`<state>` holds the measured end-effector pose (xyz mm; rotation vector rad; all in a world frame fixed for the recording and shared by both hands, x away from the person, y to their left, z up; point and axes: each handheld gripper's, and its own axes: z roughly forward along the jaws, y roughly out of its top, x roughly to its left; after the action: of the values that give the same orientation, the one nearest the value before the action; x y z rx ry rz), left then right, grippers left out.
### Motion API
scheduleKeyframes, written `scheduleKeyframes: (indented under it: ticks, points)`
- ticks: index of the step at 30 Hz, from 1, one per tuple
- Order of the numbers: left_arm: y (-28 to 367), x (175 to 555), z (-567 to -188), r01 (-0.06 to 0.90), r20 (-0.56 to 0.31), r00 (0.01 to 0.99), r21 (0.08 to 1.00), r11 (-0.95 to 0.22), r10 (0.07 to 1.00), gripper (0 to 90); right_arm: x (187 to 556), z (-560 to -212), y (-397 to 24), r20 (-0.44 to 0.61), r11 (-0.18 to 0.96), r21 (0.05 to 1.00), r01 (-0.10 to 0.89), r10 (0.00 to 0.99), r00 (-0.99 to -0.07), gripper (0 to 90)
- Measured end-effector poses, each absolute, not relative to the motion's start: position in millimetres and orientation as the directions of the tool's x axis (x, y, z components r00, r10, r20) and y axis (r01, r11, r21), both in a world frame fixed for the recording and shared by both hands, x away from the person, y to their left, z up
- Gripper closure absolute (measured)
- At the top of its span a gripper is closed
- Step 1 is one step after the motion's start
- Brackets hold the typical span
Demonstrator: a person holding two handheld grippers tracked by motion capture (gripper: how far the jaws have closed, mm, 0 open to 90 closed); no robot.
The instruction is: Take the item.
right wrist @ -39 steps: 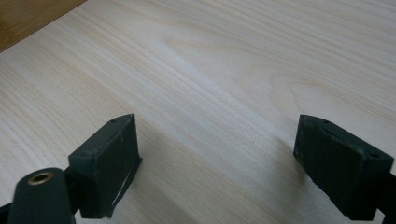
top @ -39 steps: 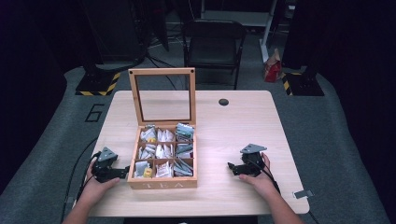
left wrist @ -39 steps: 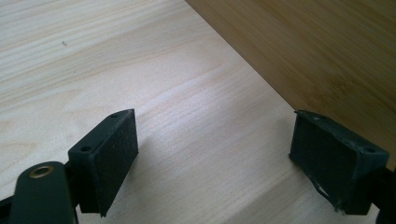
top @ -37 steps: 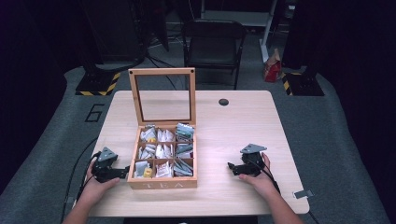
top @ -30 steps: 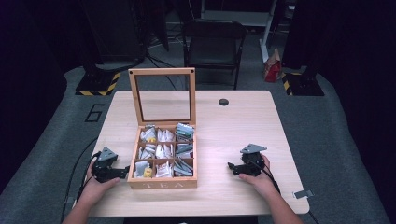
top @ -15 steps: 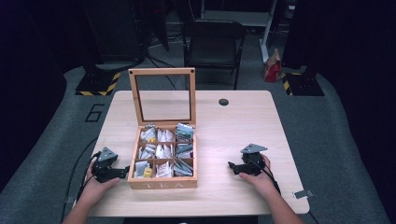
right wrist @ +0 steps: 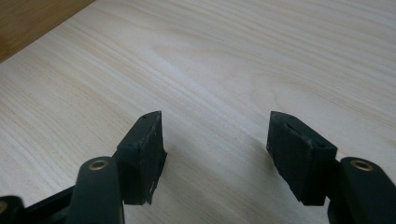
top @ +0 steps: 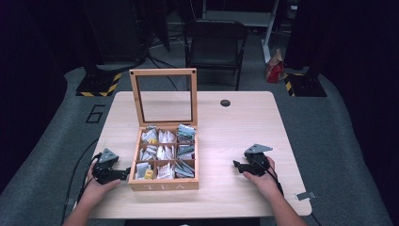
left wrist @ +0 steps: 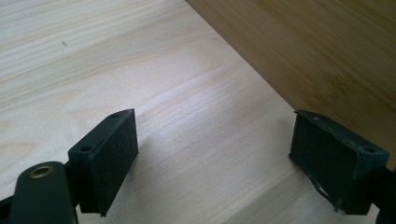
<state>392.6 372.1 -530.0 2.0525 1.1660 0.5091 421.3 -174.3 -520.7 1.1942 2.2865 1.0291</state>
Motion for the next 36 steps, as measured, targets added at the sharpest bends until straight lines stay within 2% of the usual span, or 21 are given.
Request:
scheduleKeyframes:
  ticks: [4,36]
  points:
    - [372.1,392.6,-530.0,0.577,-0.008,0.515,0.743,-0.340,0.857,14.7,418.3,-510.8,-172.4,-0.017,0.394,0.748,0.534,0.815,-0.579,36.1]
    - [372.1,392.5,-530.1,0.576,-0.007,0.514,0.743,-0.340,0.858,14.7,401.0,-462.5,-147.9,0.027,0.376,0.780,0.501,0.779,-0.626,39.9]
